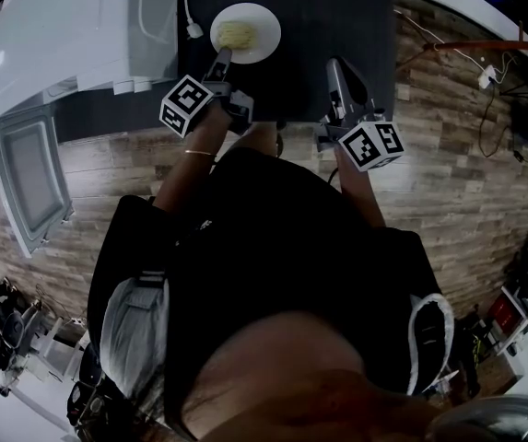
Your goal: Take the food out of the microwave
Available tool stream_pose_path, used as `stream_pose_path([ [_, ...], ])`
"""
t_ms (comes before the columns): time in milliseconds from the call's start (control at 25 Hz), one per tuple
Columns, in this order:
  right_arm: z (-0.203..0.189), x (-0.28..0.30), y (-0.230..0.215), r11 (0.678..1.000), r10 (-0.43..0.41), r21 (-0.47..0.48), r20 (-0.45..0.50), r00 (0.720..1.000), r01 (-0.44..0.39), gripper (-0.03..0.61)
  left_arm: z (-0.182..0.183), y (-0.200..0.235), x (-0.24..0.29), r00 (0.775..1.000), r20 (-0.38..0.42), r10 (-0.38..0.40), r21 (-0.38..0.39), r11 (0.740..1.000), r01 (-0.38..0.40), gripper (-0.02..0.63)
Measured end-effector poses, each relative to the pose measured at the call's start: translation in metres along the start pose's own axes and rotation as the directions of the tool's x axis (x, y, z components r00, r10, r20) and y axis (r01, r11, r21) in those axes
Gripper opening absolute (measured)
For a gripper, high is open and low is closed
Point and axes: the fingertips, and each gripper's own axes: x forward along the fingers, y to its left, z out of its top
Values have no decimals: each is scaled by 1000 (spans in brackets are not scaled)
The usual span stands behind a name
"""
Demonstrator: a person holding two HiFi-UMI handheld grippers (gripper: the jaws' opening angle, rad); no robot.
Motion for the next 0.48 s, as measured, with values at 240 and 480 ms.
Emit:
stream_pose_path([
  [240, -2, 2, 10, 1000, -3, -8, 3, 1000, 3, -2, 4, -4, -2, 1000, -12, 0, 24, 1000, 0, 177],
  [480, -9, 0, 23, 1000, 6, -9, 6, 1000, -6, -2, 5, -9, -5, 999, -35, -22, 57, 998, 24, 280],
])
